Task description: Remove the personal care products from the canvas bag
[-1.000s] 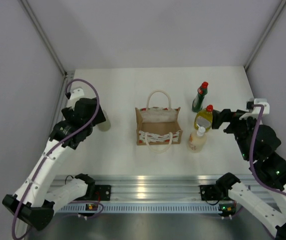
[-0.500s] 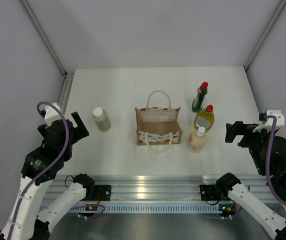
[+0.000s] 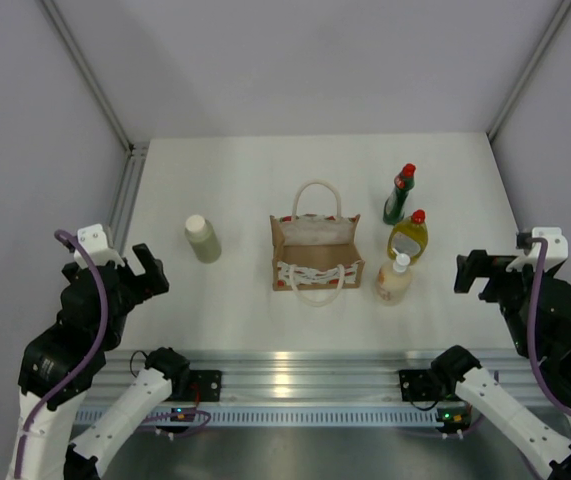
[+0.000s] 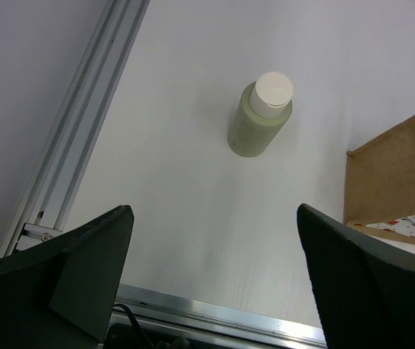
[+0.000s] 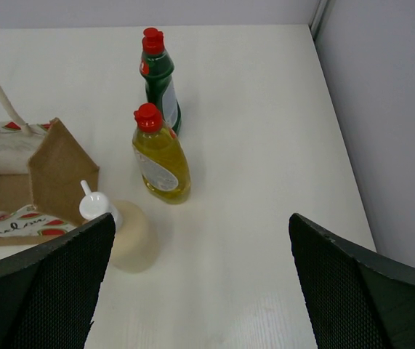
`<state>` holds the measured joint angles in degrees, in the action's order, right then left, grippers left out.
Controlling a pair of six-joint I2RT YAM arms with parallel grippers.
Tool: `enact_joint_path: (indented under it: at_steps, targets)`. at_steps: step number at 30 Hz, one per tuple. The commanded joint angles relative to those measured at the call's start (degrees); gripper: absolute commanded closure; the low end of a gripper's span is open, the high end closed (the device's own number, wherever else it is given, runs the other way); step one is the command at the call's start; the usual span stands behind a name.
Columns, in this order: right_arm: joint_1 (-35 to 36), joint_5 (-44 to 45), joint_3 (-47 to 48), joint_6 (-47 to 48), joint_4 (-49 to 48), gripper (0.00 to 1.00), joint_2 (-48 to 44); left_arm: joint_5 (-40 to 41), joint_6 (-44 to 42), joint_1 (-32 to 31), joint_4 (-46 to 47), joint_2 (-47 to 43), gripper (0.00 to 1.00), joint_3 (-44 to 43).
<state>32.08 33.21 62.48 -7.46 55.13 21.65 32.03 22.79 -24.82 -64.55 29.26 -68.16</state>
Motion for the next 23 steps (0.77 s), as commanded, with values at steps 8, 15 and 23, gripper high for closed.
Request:
enact_joint_path:
  at_steps: [8,15,23]
  targets:
    - [-0.43,1.59,0.45,0.87,1.64,0.01,-1.35,-1.18,-0.99,0.21,-0.05,0.45,0.02,-0.57]
    - [-0.44,1.15,0.45,0.96,1.64,0.0,-1.35,-1.45,-0.55,0.21,-0.05,0.28,0.02,-0.57]
    - [-0.43,0.98,0.36,0.08,1.73,0.01,-1.35,-2.5,-0.81,0.21,0.04,0.19,0.02,-0.48]
